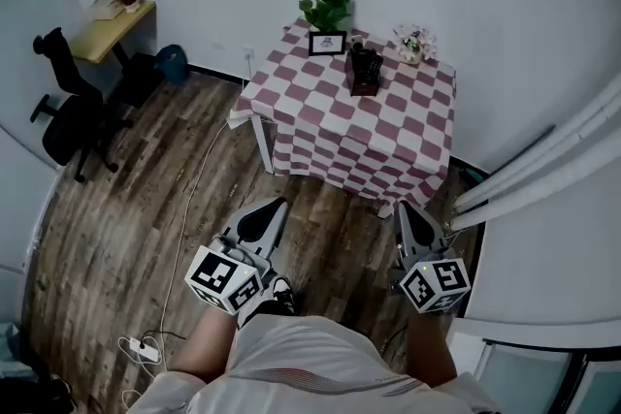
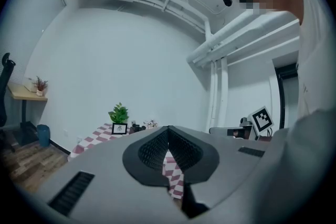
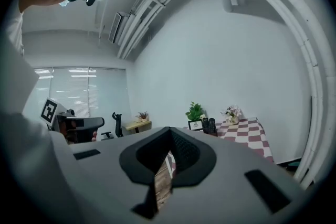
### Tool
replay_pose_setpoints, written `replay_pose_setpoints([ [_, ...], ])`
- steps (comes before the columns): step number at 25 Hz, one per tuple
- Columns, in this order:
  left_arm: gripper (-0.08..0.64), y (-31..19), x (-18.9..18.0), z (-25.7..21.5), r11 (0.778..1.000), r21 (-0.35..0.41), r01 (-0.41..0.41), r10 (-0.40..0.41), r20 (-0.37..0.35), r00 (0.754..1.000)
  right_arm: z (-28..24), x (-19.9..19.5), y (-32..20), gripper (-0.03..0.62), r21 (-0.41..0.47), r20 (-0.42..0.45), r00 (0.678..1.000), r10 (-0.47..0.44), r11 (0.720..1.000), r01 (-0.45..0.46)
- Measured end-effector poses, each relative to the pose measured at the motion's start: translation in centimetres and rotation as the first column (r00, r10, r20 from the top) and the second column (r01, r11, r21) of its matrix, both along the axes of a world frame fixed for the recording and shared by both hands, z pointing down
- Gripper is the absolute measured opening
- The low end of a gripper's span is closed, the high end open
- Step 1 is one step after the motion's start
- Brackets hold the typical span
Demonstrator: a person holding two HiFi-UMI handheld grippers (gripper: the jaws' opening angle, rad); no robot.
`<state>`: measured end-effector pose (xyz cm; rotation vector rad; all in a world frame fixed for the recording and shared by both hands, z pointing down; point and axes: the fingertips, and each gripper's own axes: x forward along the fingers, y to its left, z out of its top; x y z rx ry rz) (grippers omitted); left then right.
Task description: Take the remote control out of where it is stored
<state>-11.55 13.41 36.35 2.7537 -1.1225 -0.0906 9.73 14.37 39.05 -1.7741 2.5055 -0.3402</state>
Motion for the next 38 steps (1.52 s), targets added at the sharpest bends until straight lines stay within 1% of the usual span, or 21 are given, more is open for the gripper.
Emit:
replay_pose_setpoints([
  [5,0.009,-5.8,-3.5,0.3,1.000,-0.011,0.001,-0.001,-0.003,1.000,-0.3,-3.0,-5.6,0.012,-0.007,-0.021,1.000,0.013,1.000,-0.013],
  [9,0.008,-9.1,-5.1,0.5,1.000,-0.022,-0.014,0.014,-0.009,1.000,-0.7,-4.7,-8.8,0.012,-0.001,-0.026,0.999,0.028,1.000,-0.028],
  [13,0.009,-11.8,-5.3,0.9,0.999,-0.027,-0.034,0.034,-0.021,0.999,-0.3,-5.3,-10.8,0.012,-0.012,-0.051,0.998,0.036,0.999,-0.037],
  [18,0.009,-14.2,-3.7,1.7,0.998,-0.043,-0.056,0.055,-0.024,0.998,0.3,-3.6,-13.0,0.012,-0.031,-0.059,0.997,0.059,0.998,-0.061],
  [22,0.009,-16.0,-1.5,1.9,0.998,-0.042,-0.050,0.050,-0.012,0.999,0.3,-1.8,-15.3,0.012,-0.020,-0.053,0.998,0.043,0.999,-0.044],
  [25,0.009,-17.7,1.1,1.5,0.999,-0.034,-0.035,0.035,0.001,0.999,0.5,0.9,-17.1,0.012,-0.007,-0.039,0.999,0.035,0.999,-0.035],
  [30,0.009,-20.0,7.8,0.4,0.999,-0.028,-0.027,0.027,0.018,0.999,-0.5,8.2,-20.0,0.012,0.023,-0.020,0.999,0.048,0.999,-0.048],
  [34,0.009,-21.6,13.1,0.1,0.999,-0.037,-0.022,0.024,0.037,0.999,0.1,14.5,-21.6,0.012,0.006,0.010,0.997,0.072,0.997,-0.072],
  [36,0.009,-22.0,15.3,0.5,0.998,-0.048,-0.028,0.031,0.051,0.998,0.5,16.9,-22.3,0.012,0.002,0.022,0.996,0.085,0.996,-0.086],
  [38,0.009,-22.2,16.6,0.9,0.997,-0.064,-0.033,0.038,0.073,0.997,1.0,18.1,-22.7,0.012,-0.004,0.042,0.994,0.098,0.995,-0.098],
])
